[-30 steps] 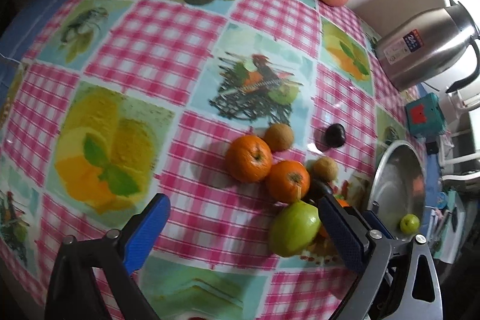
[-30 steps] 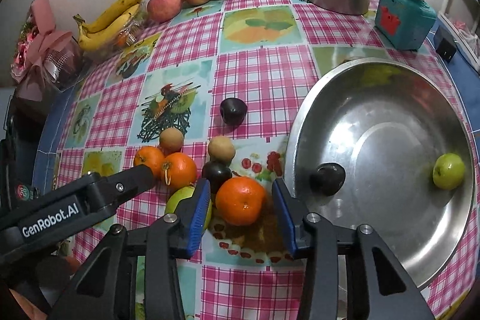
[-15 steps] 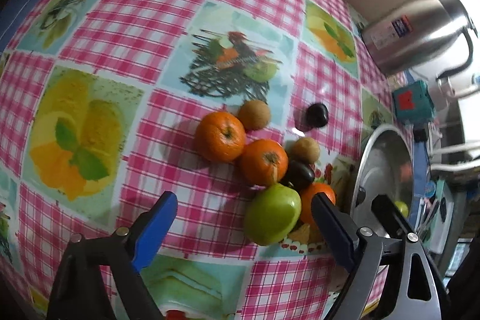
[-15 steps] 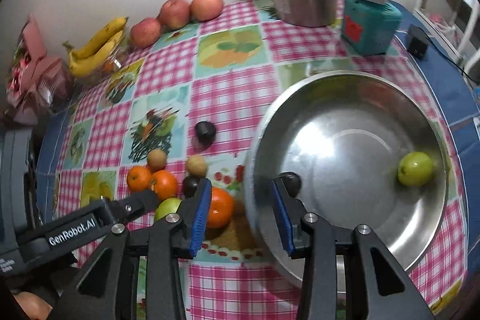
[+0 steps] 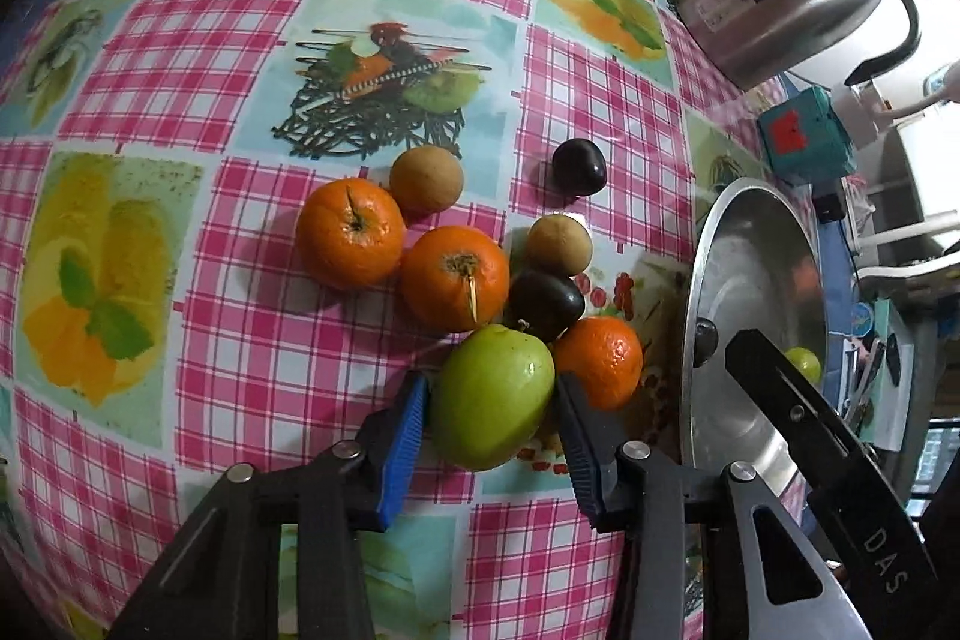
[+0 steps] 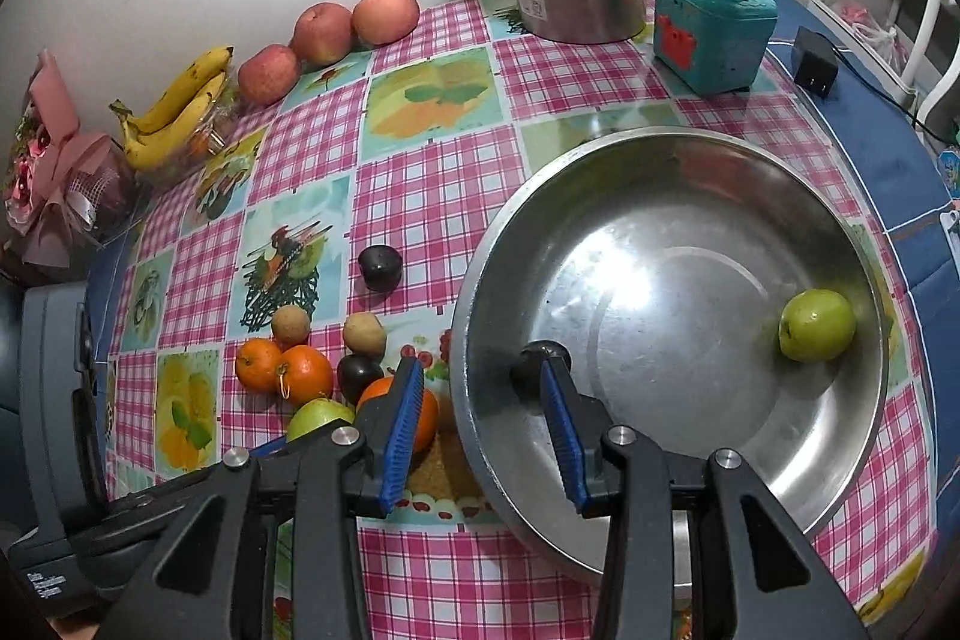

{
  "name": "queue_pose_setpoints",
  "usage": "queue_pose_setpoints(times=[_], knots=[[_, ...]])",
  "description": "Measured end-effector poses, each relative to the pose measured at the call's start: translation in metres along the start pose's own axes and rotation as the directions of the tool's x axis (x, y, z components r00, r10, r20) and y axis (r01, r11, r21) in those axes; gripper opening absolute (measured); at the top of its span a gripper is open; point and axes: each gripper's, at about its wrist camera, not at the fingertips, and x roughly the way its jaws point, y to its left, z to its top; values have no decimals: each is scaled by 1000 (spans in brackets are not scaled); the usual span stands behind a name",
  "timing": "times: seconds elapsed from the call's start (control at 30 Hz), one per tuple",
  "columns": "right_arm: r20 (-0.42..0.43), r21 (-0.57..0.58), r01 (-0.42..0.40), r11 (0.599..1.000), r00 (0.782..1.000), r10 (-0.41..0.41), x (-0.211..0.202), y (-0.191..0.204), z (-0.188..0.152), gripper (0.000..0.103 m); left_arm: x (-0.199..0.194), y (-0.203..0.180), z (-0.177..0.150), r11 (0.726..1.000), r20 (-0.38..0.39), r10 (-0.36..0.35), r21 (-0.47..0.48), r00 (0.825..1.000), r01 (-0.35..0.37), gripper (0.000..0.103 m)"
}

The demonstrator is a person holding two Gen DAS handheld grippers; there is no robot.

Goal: Organize fruits
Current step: 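Close the left gripper around the light green apple in the pile, then lift the green apple with the left gripper while the right gripper closes on a mandarin orange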

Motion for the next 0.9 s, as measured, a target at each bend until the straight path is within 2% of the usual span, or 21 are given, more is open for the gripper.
queue_pose_setpoints(times=[0.3,0.43,0.6,0.73,0.9], knots=[[-4,-12,-31,999,1000,31,4,7,0,42,-24,9,-3,999,61,-24,-29,998,26,46],[-3,-48,-43,998,999,43,5,15,0,42,-35,20,2,997,89,-32,-72,996,39,46],[-9,-100,-58,993,998,57,8,27,-3,42,-59,39,9,991,169,8,-131,986,15,46],[-23,-165,-53,985,998,50,13,43,-8,42,-75,52,10,985,221,6,-171,975,33,45],[-47,-220,-14,975,999,3,26,53,-13,42,-76,54,10,983,231,-3,-180,973,46,46]])
